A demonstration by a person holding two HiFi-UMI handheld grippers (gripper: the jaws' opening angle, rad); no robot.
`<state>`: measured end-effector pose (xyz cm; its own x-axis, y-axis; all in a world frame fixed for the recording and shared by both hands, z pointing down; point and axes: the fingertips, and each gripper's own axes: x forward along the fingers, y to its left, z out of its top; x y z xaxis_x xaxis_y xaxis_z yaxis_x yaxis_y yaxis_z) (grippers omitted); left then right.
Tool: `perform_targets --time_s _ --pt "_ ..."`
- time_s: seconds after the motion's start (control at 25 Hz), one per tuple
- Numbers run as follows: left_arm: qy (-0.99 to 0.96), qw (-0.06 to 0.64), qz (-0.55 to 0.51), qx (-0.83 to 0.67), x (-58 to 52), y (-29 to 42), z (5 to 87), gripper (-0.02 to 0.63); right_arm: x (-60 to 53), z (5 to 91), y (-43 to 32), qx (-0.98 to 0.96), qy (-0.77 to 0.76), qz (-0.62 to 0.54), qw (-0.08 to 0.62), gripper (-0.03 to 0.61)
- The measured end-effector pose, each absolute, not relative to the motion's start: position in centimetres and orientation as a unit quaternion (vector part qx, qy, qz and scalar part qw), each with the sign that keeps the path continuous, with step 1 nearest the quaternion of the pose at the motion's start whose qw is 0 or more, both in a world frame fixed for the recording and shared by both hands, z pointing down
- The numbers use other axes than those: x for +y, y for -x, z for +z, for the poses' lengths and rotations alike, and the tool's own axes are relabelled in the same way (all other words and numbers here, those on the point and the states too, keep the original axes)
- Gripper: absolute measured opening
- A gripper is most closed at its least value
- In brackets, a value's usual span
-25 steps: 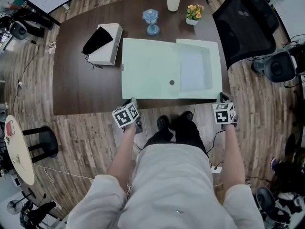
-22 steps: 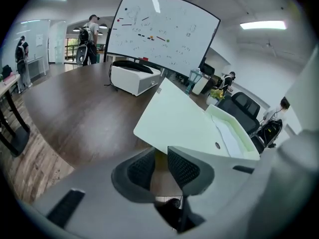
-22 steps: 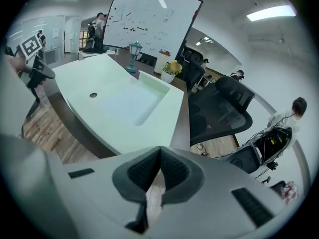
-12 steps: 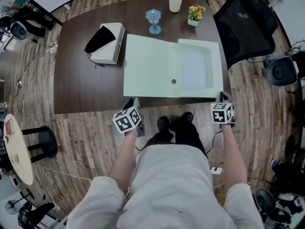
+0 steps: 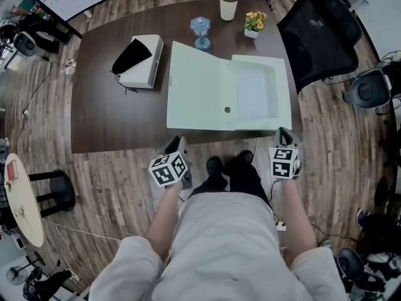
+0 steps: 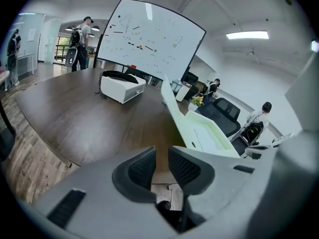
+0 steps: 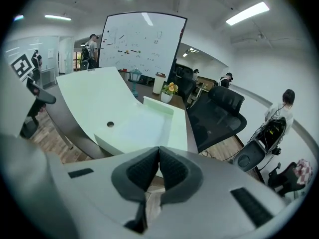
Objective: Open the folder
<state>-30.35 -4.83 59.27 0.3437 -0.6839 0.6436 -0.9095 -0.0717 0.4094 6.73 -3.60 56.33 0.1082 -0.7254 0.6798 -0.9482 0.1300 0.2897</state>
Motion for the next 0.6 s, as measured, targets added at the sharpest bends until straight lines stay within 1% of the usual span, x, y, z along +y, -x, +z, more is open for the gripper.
perform_targets --time_s 0.24,0.6 --pt "-0.767 0.354 0.137 -0.518 -4.4 26.5 56.7 0.075 -2.7 54.4 -2.0 -0.692 -0.621 0.181 0.322 0.003" --pt "-0.808 0.301 0.135 -0.487 -4.5 23.2 53.0 0.057 -2.3 50.7 2.5 -0.736 -0.598 0.184 0.259 0.003"
